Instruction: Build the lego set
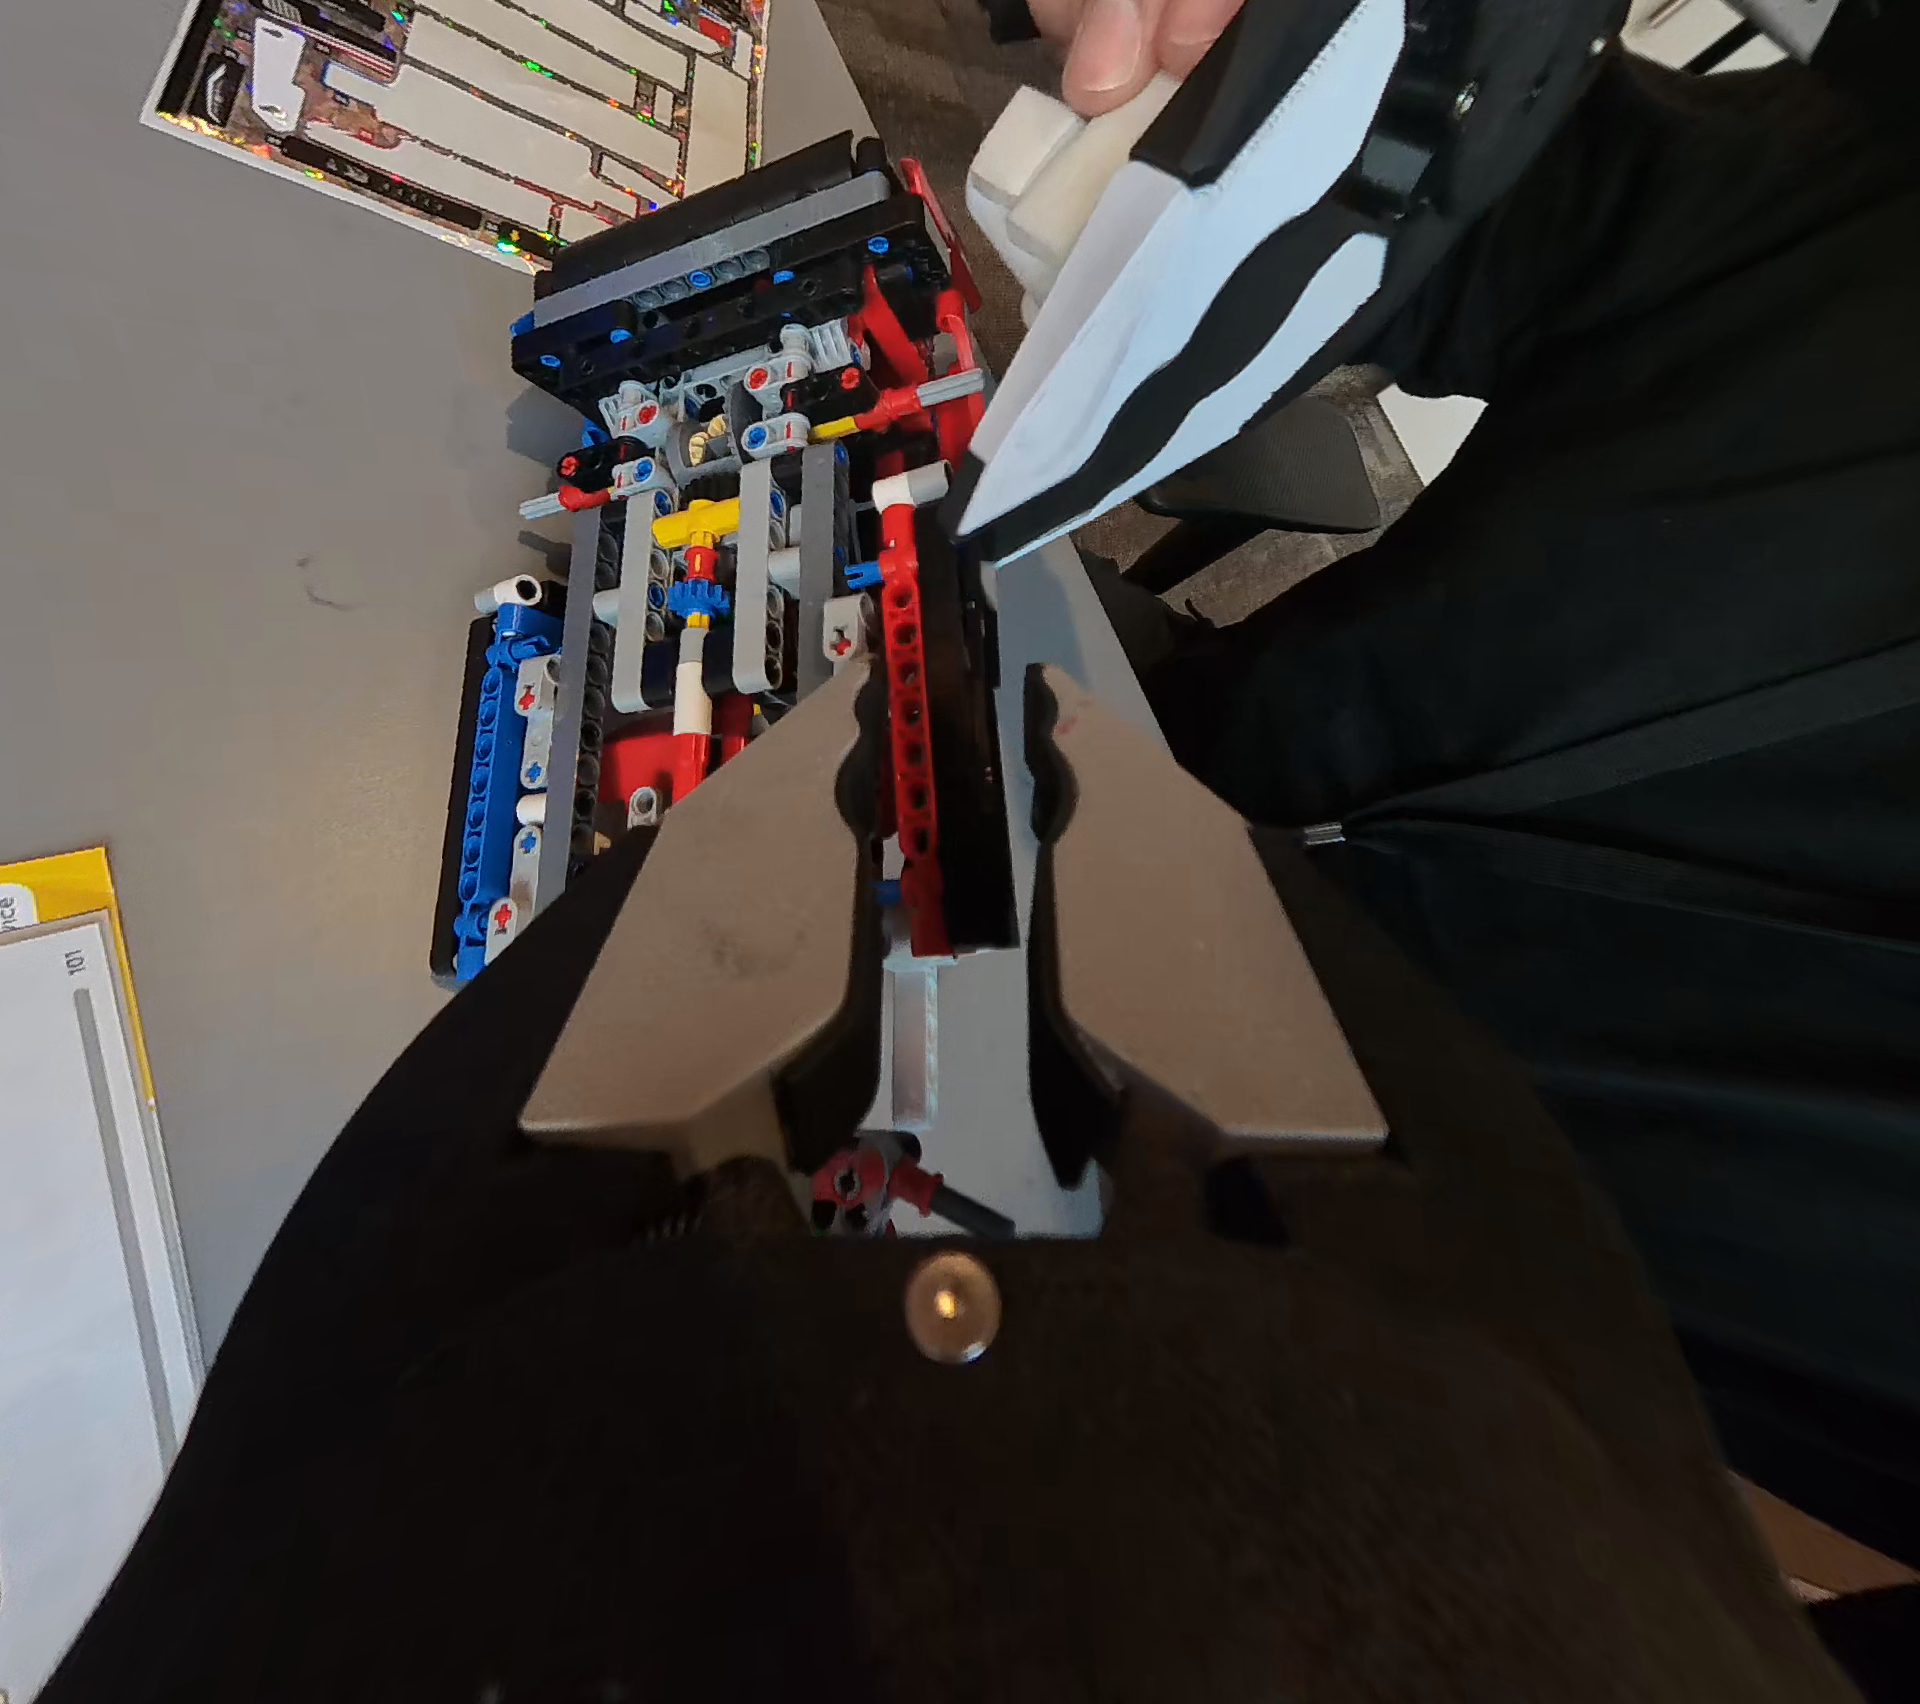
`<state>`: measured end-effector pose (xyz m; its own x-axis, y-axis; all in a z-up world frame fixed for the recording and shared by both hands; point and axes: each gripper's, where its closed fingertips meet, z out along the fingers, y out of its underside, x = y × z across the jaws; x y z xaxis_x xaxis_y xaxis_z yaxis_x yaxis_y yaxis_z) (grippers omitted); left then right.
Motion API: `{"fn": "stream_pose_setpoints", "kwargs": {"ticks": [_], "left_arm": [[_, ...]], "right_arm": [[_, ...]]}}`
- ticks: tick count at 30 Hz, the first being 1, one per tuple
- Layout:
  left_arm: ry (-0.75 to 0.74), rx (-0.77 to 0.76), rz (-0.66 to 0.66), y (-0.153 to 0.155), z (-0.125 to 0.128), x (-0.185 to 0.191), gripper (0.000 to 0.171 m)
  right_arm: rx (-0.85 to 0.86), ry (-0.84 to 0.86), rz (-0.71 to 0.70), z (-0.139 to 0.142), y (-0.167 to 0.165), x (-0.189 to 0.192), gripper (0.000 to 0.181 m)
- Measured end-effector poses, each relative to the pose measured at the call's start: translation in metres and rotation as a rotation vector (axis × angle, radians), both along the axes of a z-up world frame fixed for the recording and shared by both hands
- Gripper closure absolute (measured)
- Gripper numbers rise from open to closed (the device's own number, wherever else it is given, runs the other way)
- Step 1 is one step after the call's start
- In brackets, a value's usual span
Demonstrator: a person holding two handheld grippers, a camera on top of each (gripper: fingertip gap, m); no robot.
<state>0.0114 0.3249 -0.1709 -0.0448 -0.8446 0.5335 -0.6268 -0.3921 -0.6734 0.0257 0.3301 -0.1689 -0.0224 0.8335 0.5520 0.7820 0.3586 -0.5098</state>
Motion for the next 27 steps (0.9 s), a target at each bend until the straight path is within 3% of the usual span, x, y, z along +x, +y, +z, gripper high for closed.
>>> {"fn": "stream_pose_setpoints", "kwargs": {"ticks": [19,27], "left_arm": [[0.048,-0.007,0.015,0.0003,-0.0037,0.0022,0.153],[0.057,0.057,0.026,-0.0004,-0.0049,0.0026,0.155]], "right_arm": [[0.126,-0.125,0.080,0.0001,-0.0006,-0.0004,0.175],[0.108,-0.080,0.104,0.0002,-0.0023,0.0007,0.174]]}}
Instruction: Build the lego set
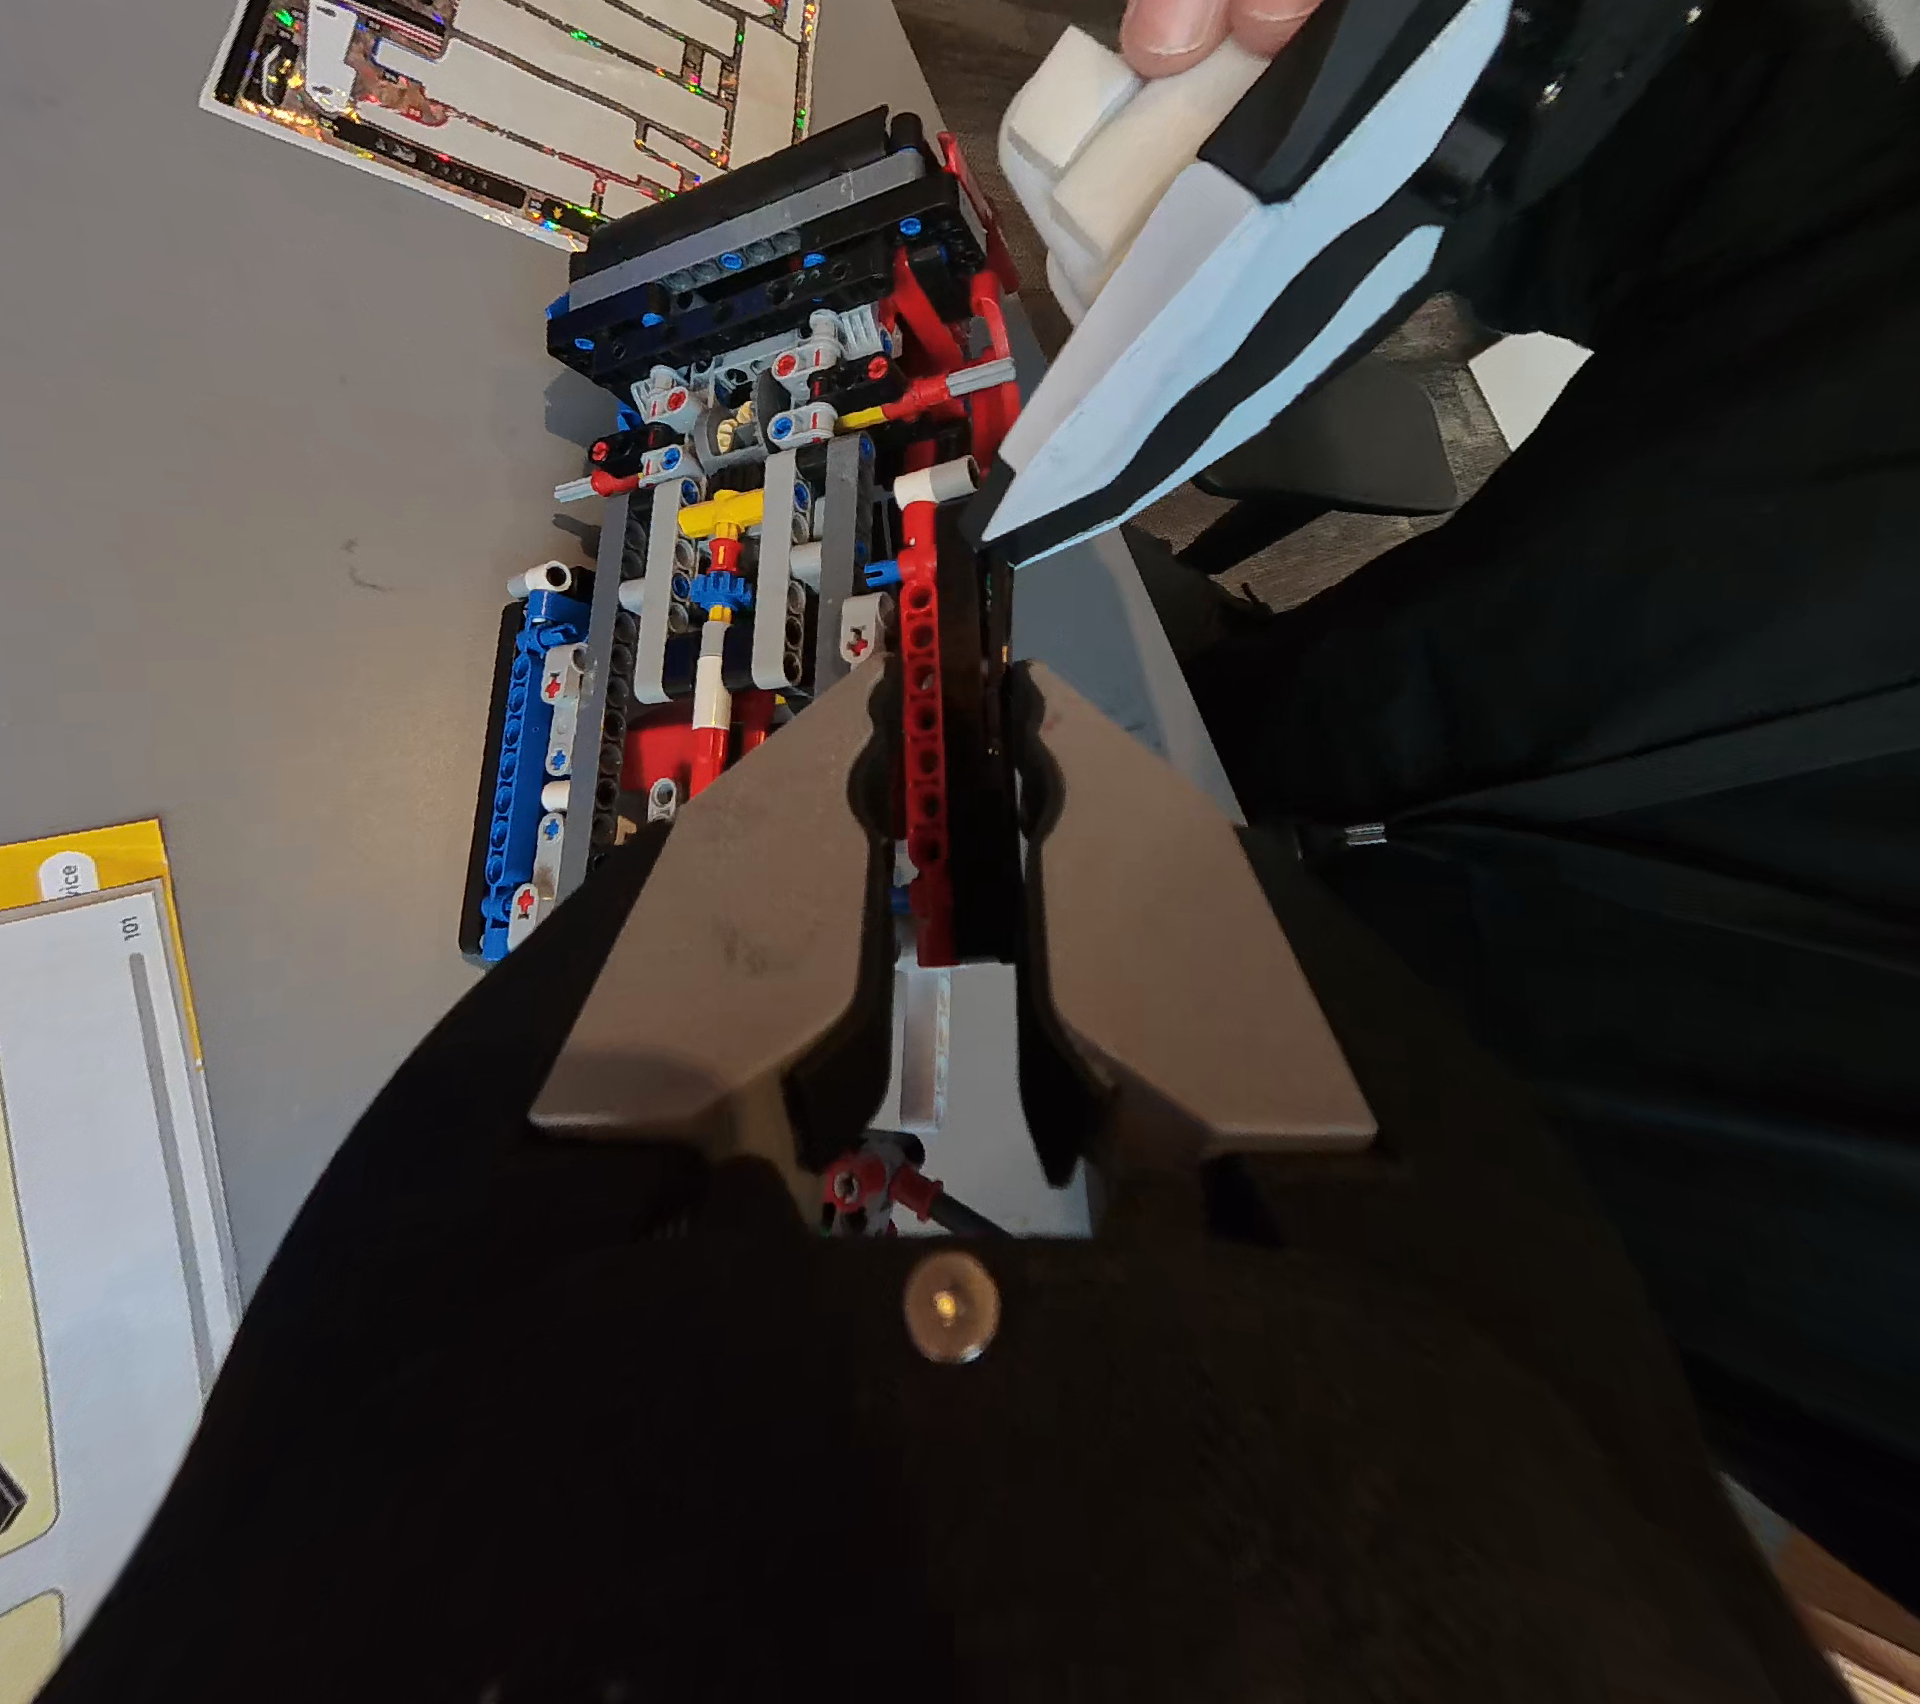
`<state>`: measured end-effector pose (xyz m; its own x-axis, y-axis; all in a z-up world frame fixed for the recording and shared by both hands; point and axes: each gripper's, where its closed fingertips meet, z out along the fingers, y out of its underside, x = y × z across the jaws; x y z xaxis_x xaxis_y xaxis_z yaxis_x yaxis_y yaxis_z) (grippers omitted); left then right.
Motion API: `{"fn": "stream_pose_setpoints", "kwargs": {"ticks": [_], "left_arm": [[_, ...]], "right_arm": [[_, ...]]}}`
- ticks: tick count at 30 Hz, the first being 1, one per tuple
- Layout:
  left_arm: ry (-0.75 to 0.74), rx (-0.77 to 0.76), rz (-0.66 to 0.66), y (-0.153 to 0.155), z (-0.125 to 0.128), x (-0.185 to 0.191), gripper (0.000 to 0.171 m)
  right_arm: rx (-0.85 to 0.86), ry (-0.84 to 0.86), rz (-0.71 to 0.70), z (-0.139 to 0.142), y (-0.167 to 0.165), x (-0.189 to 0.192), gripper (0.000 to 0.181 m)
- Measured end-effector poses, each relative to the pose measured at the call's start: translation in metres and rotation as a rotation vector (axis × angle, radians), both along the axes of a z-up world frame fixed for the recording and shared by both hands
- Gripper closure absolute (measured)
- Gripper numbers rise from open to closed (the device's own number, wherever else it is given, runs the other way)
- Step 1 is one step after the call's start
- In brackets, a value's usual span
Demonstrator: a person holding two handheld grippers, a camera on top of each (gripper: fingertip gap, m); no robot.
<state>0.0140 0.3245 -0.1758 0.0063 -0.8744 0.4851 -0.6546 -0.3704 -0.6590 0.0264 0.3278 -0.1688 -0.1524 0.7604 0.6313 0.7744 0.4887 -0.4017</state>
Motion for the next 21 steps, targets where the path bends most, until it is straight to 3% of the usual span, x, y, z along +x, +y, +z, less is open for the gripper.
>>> {"fn": "stream_pose_setpoints", "kwargs": {"ticks": [4,9,13,17,21], "left_arm": [[0.002,-0.005,0.011,0.000,0.000,0.000,0.155],[-0.003,-0.005,0.021,0.000,0.000,0.000,0.155],[-0.014,-0.005,0.028,0.000,0.000,0.000,0.155],[-0.032,-0.014,0.034,0.001,0.001,0.000,0.155],[-0.047,-0.023,0.030,0.001,0.001,0.000,0.155]], "right_arm": [[-0.169,0.097,-0.036,0.004,-0.001,0.007,0.163],[-0.573,0.236,-0.153,0.013,0.008,0.013,0.158],[-0.821,0.237,-0.141,0.014,0.003,0.010,0.157],[-0.897,0.165,-0.141,0.004,0.004,0.017,0.157],[-0.794,0.187,-0.086,0.008,0.003,0.014,0.162]]}}
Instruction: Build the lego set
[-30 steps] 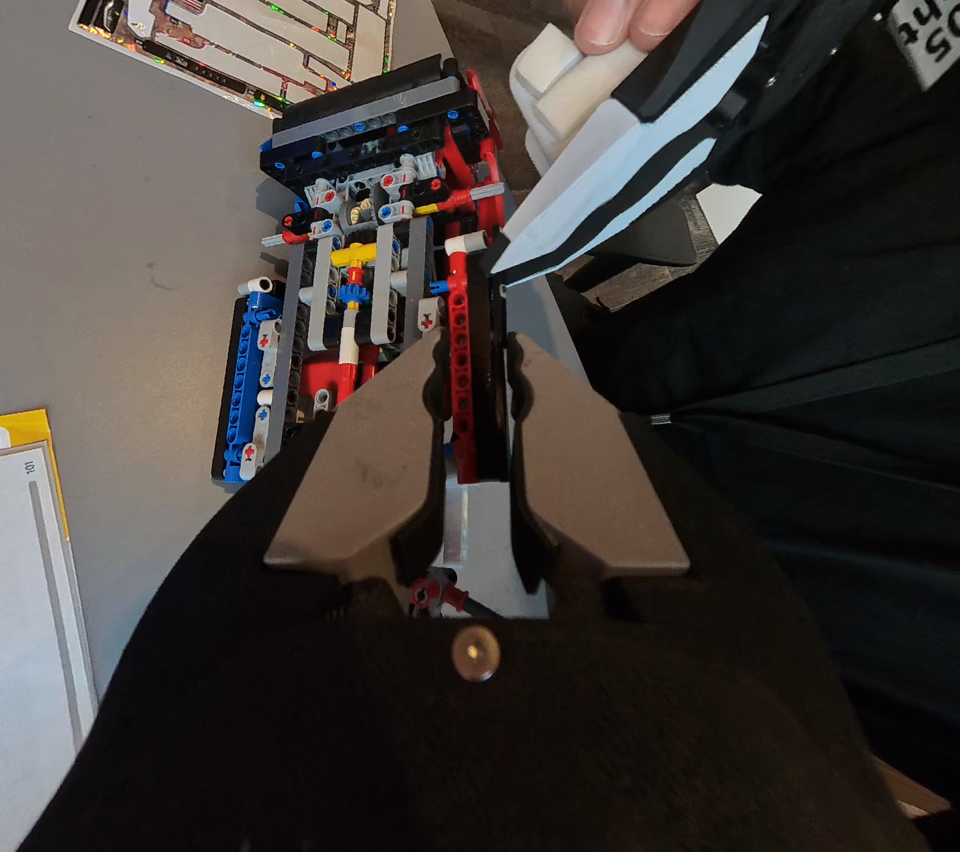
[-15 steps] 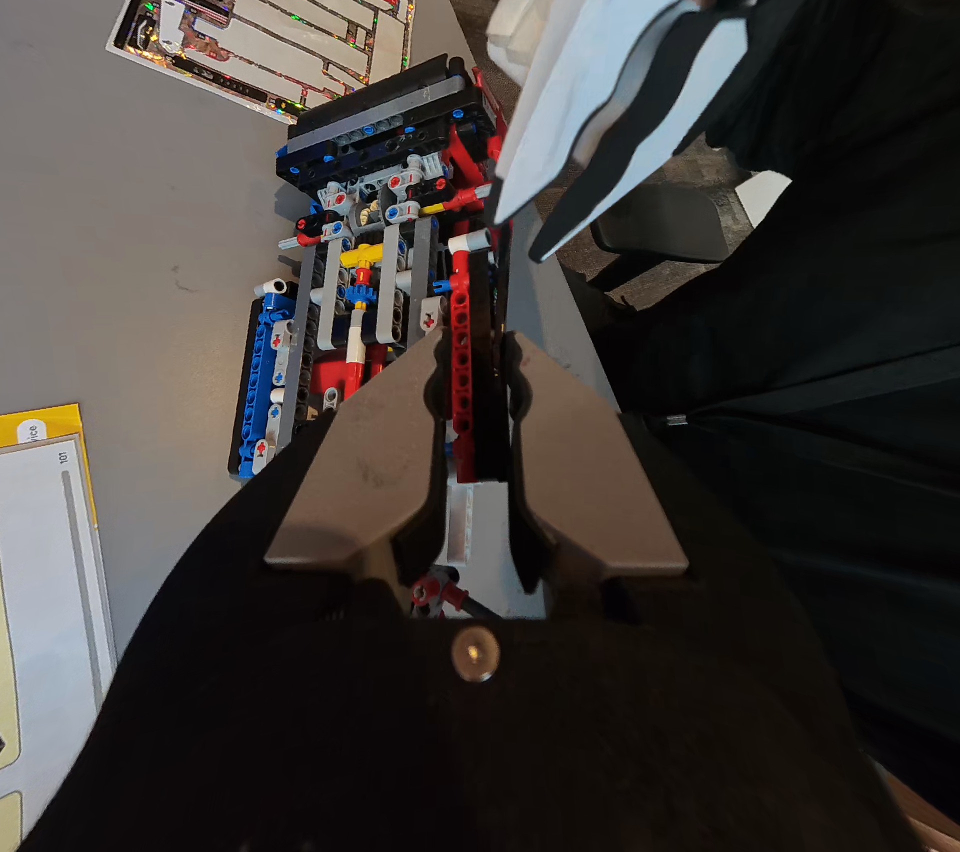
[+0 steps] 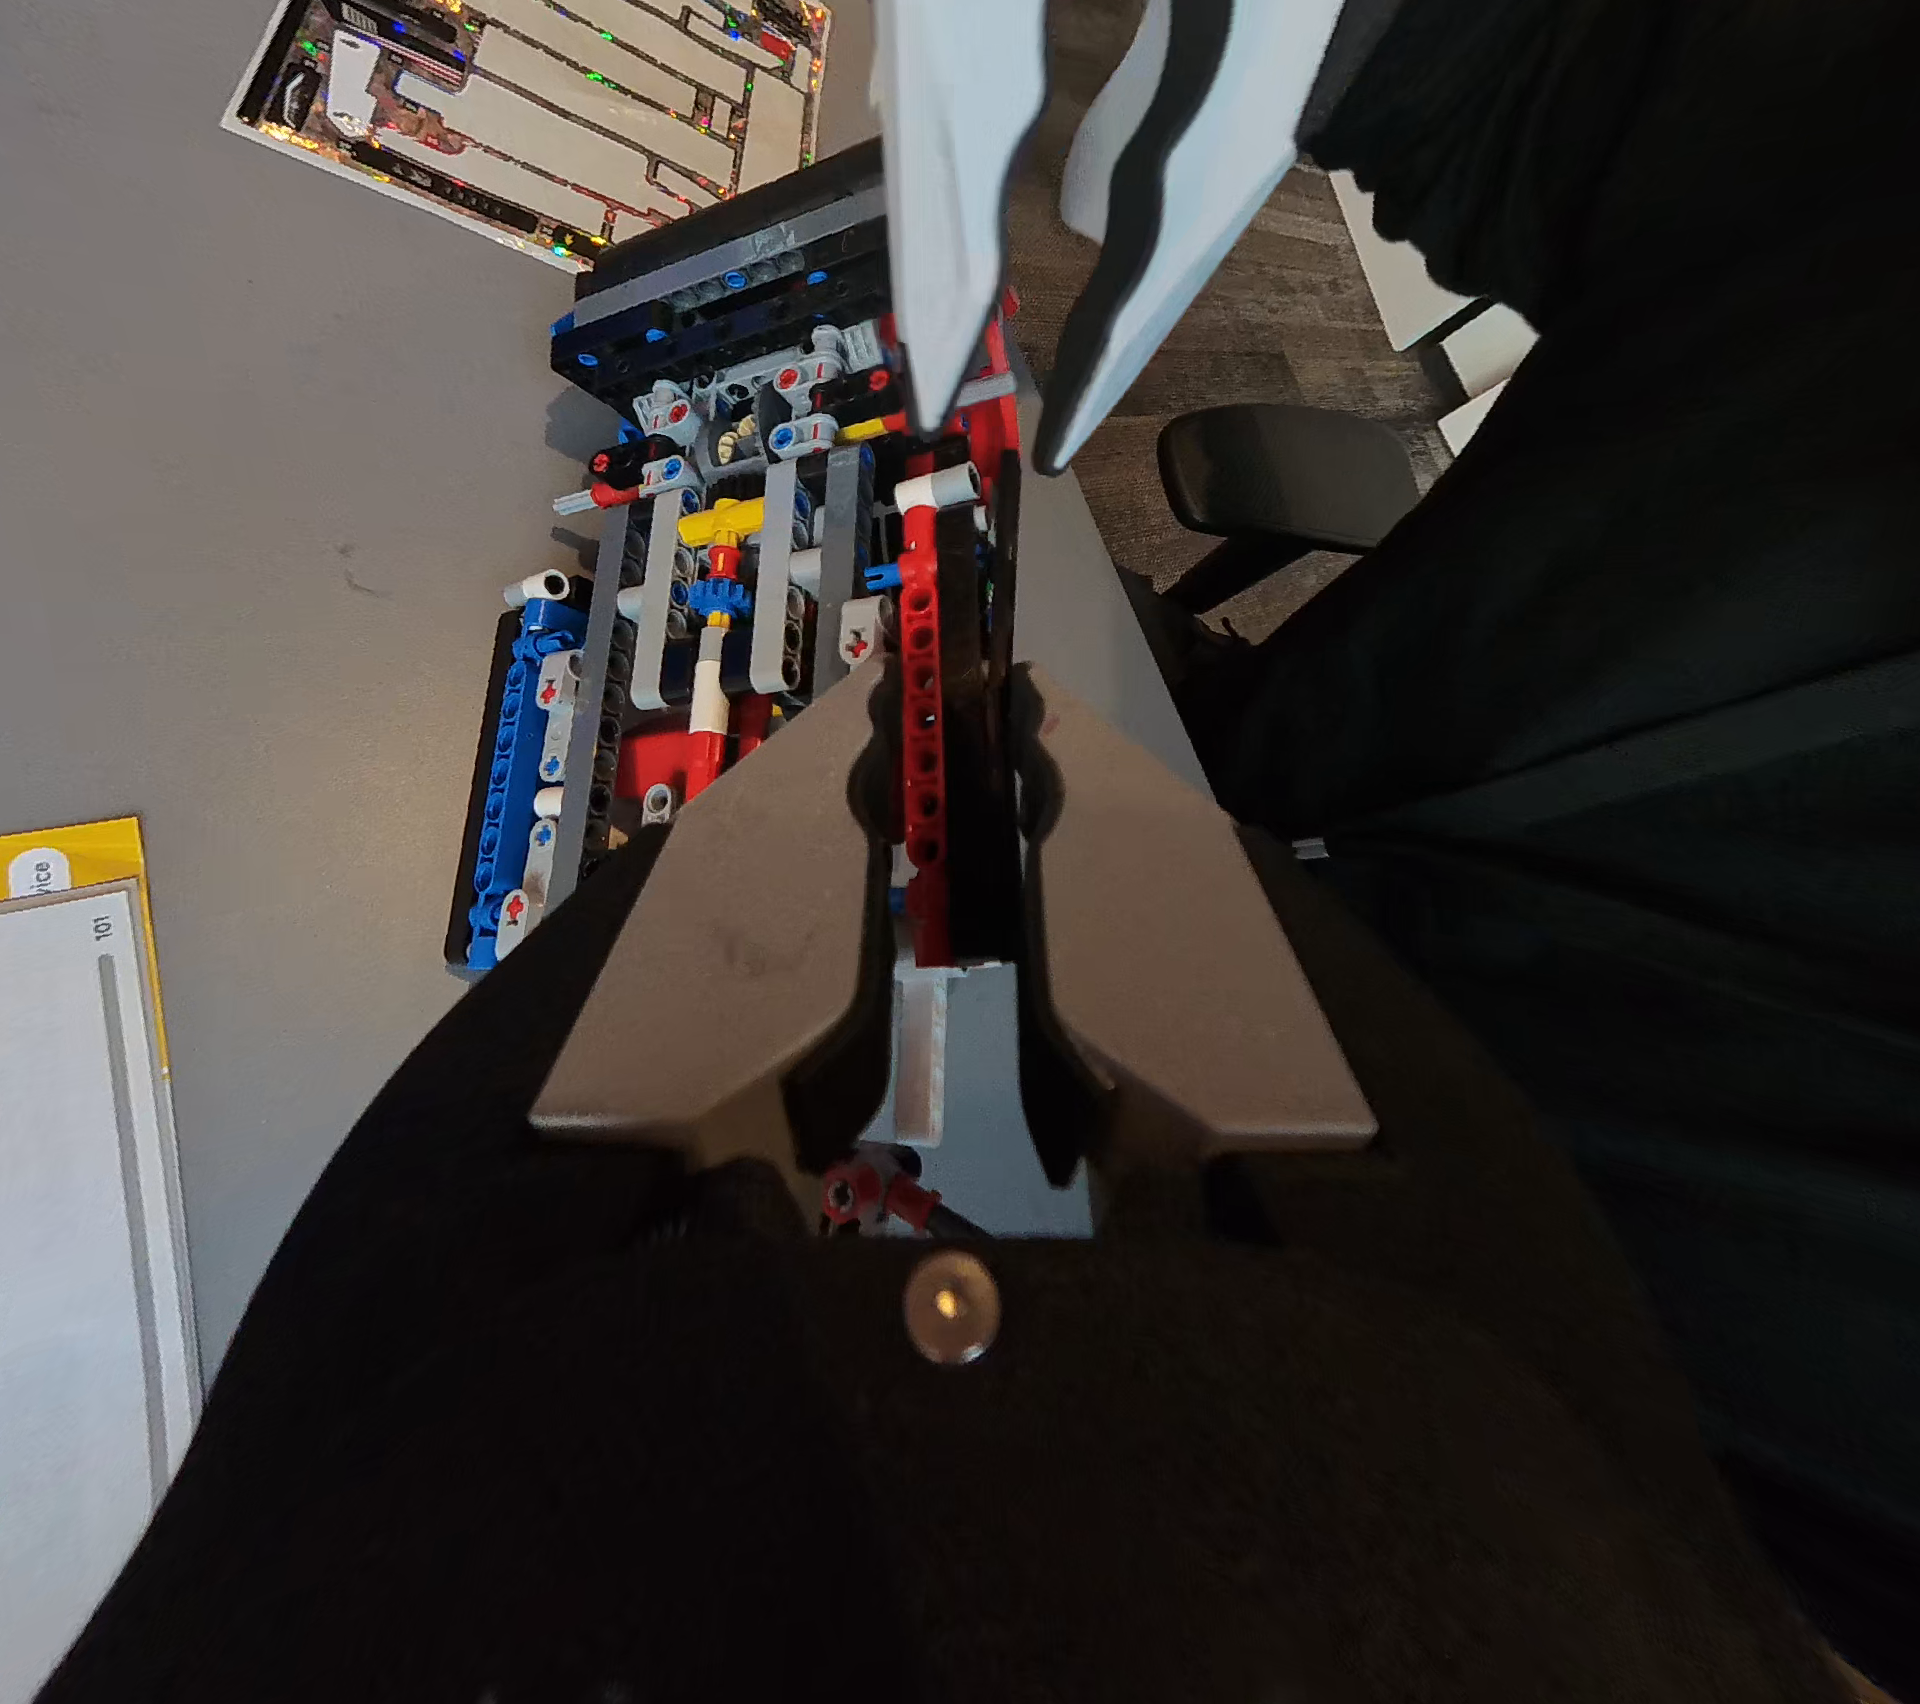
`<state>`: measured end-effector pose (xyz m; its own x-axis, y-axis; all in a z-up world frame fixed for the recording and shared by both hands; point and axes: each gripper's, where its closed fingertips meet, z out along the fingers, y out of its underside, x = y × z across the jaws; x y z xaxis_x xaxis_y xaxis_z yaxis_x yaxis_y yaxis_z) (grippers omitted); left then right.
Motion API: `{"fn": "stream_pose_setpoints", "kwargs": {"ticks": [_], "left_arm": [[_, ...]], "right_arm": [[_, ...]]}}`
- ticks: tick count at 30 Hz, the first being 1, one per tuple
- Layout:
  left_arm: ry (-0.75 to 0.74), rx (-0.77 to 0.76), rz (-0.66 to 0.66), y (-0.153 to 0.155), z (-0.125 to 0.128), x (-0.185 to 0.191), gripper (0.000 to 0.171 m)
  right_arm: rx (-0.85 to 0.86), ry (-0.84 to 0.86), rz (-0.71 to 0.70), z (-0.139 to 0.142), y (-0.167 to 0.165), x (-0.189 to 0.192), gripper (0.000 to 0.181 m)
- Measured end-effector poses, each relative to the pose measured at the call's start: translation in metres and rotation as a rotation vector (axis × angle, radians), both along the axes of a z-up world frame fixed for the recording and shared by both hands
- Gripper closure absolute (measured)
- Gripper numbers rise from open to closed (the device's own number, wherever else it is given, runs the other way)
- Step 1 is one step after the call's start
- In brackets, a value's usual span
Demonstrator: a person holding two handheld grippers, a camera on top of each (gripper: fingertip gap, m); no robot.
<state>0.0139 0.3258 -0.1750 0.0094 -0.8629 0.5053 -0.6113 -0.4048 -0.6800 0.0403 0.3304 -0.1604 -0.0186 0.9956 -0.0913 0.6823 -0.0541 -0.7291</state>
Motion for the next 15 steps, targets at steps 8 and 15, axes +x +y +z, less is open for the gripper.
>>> {"fn": "stream_pose_setpoints", "kwargs": {"ticks": [8,15], "left_arm": [[-0.015,-0.019,0.002,0.0016,0.0005,-0.0004,0.155],[-0.021,-0.040,0.008,0.0013,0.0009,-0.0009,0.154]], "right_arm": [[0.475,-0.054,0.017,-0.0026,-0.0015,-0.0007,0.168],[0.587,-0.096,0.046,-0.0077,-0.0030,-0.0033,0.175]]}}
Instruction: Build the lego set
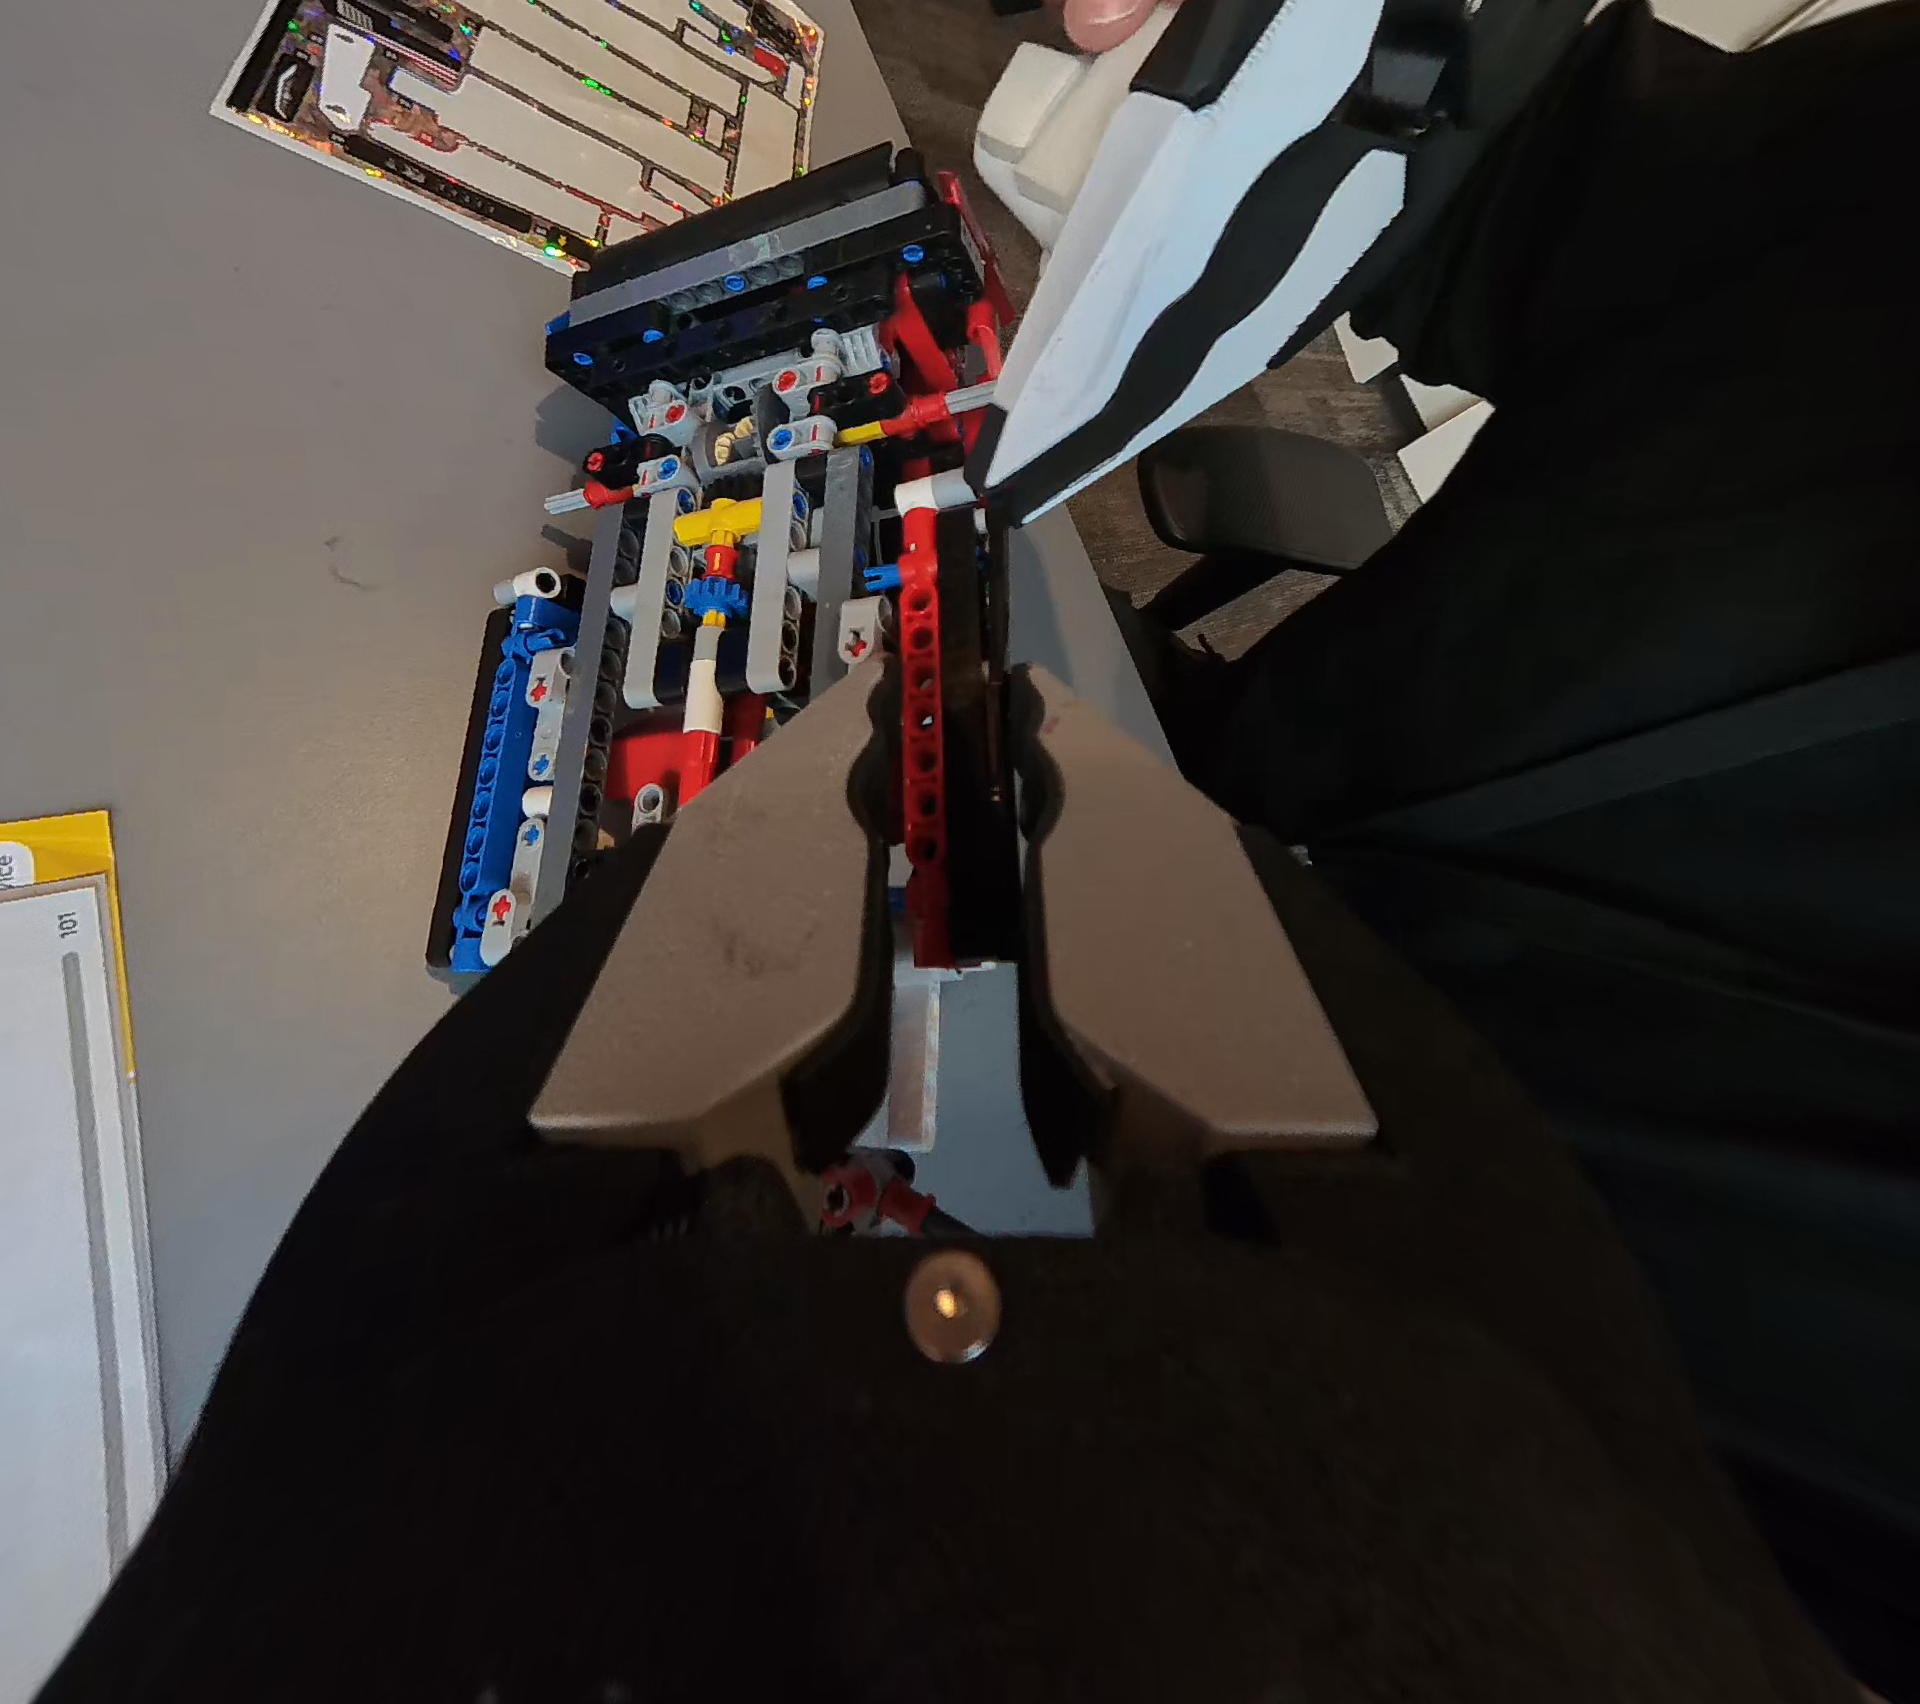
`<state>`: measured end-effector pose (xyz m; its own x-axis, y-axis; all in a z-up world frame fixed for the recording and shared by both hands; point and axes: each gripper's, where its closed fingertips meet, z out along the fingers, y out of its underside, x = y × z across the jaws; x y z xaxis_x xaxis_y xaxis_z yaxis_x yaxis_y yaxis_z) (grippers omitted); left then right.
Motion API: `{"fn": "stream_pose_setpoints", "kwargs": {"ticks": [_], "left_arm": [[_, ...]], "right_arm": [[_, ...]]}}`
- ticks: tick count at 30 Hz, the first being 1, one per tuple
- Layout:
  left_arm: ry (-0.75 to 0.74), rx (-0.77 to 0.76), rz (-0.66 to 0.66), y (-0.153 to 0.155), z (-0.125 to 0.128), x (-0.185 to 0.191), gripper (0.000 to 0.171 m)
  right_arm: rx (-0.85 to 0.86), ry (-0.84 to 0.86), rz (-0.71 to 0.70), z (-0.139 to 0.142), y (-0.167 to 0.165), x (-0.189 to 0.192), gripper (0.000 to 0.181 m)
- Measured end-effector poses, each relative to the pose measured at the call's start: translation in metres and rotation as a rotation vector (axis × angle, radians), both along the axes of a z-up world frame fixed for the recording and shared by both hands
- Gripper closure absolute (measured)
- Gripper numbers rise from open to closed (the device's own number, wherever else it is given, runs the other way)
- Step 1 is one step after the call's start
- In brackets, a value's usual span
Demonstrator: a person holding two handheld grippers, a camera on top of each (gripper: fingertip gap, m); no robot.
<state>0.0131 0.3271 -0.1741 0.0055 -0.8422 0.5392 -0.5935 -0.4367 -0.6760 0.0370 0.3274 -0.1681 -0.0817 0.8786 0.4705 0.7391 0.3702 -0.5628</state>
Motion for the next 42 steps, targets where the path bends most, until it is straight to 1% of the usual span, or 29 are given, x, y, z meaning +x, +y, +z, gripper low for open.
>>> {"fn": "stream_pose_setpoints", "kwargs": {"ticks": [1,3,4,6,8,9,12,17,21,24,26,27,32,34,38,42], "left_arm": [[-0.004,-0.005,-0.003,0.000,0.000,0.000,0.154],[-0.036,-0.097,-0.030,-0.005,0.008,-0.002,0.137],[-0.057,-0.121,-0.017,-0.001,0.012,-0.002,0.137],[-0.056,-0.107,0.030,0.012,0.011,-0.007,0.135],[-0.066,-0.145,0.036,0.014,0.015,-0.012,0.127],[-0.075,-0.157,0.036,0.015,0.017,-0.014,0.126],[-0.066,-0.139,0.056,0.019,0.016,-0.018,0.128],[-0.057,-0.130,0.026,0.011,0.014,-0.015,0.133],[-0.006,-0.057,0.012,0.006,0.007,-0.004,0.134],[0.034,0.012,0.002,0.004,0.003,0.002,0.143],[0.053,0.042,-0.008,0.003,0.000,0.004,0.153],[0.055,0.046,-0.012,0.001,0.000,0.004,0.154],[0.050,0.047,-0.002,0.000,0.000,0.004,0.154],[0.049,0.047,-0.003,0.000,0.000,0.004,0.154],[0.051,0.050,-0.019,0.000,0.000,0.004,0.154],[0.051,0.042,-0.028,0.000,0.000,0.004,0.154]], "right_arm": [[-0.004,0.004,0.001,0.000,0.000,0.000,0.175],[-0.011,0.007,-0.002,0.000,0.001,0.000,0.175],[-0.012,0.006,0.000,0.001,0.001,0.000,0.175],[-0.011,0.004,0.003,0.001,0.002,0.000,0.175],[-0.010,-0.004,0.006,0.001,0.002,0.000,0.175],[-0.009,-0.009,0.007,0.001,0.002,0.000,0.175],[-0.014,-0.021,0.004,0.001,0.002,-0.001,0.175],[-0.021,-0.017,-0.007,0.001,0.003,-0.001,0.175],[-0.008,-0.015,-0.018,0.001,0.003,-0.001,0.175],[0.003,-0.012,-0.026,0.001,0.004,-0.001,0.175],[0.008,-0.009,-0.034,0.001,0.004,-0.001,0.174],[0.010,-0.007,-0.037,0.001,0.005,-0.001,0.174],[0.003,0.023,-0.062,0.003,0.006,0.006,0.171],[-0.017,0.059,-0.069,0.006,0.005,0.009,0.171],[-0.053,0.155,-0.040,0.015,-0.002,0.006,0.173],[-0.032,0.140,-0.038,0.006,0.000,0.001,0.170]]}}
